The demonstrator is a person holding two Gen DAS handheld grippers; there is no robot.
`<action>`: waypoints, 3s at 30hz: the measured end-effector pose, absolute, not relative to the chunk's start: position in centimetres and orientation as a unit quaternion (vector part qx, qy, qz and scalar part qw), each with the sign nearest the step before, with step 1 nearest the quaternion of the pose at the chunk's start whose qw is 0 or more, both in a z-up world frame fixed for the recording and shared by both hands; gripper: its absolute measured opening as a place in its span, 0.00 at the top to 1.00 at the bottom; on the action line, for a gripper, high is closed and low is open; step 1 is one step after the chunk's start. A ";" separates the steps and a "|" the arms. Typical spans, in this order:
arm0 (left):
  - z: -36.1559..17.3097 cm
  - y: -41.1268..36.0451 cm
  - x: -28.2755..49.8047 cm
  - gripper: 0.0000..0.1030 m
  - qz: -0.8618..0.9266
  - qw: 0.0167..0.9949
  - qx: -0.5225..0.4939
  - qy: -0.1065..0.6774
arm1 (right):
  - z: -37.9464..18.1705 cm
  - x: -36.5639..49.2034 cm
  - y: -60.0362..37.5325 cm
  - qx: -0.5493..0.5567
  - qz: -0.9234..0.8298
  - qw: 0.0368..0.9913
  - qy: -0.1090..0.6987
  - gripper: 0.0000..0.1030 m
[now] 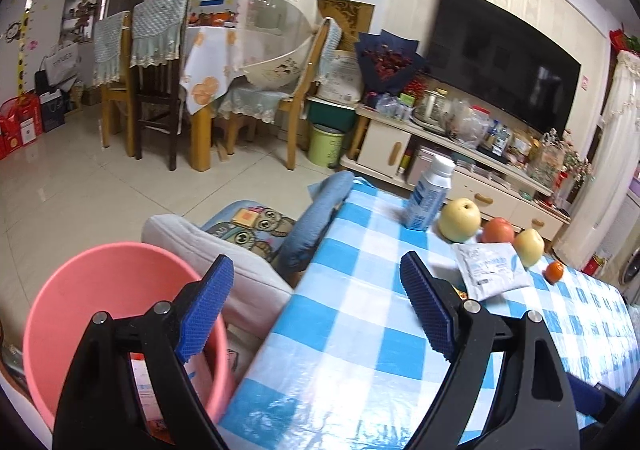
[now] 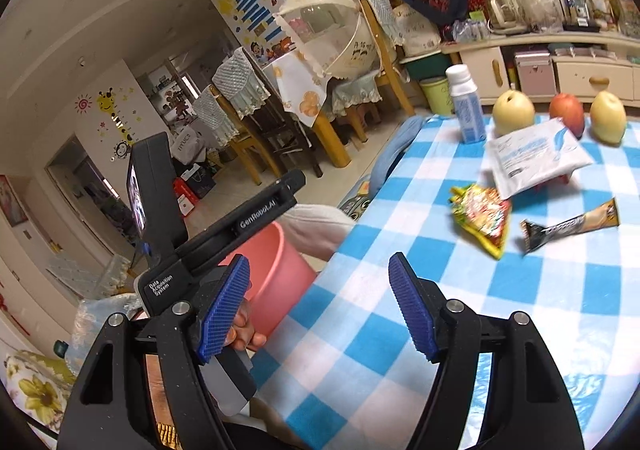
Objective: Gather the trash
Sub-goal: 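Move both open tools back over the table toward the remaining wrappers, then grip the yellow snack bag with the left tool while the right tool grips the red Teh Tarik bag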
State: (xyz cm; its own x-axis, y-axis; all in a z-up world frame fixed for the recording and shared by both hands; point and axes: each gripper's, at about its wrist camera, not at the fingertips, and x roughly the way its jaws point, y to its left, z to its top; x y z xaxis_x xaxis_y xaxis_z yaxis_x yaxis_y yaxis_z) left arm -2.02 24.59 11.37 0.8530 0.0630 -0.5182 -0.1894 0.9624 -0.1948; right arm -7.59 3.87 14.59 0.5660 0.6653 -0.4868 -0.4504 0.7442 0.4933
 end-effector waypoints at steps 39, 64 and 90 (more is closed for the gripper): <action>6.7 11.2 3.1 0.17 -0.082 0.938 0.021 0.336 | 8.1 -0.7 -17.2 0.251 0.120 0.882 0.381 0.11; 1.9 2.0 25.0 0.32 0.023 0.860 -0.032 0.509 | 6.1 0.1 -21.5 0.277 0.111 0.861 0.413 0.11; 2.2 -2.0 5.9 0.33 -0.189 0.862 -0.011 0.471 | 5.3 0.1 -24.1 0.298 0.101 0.846 0.431 0.11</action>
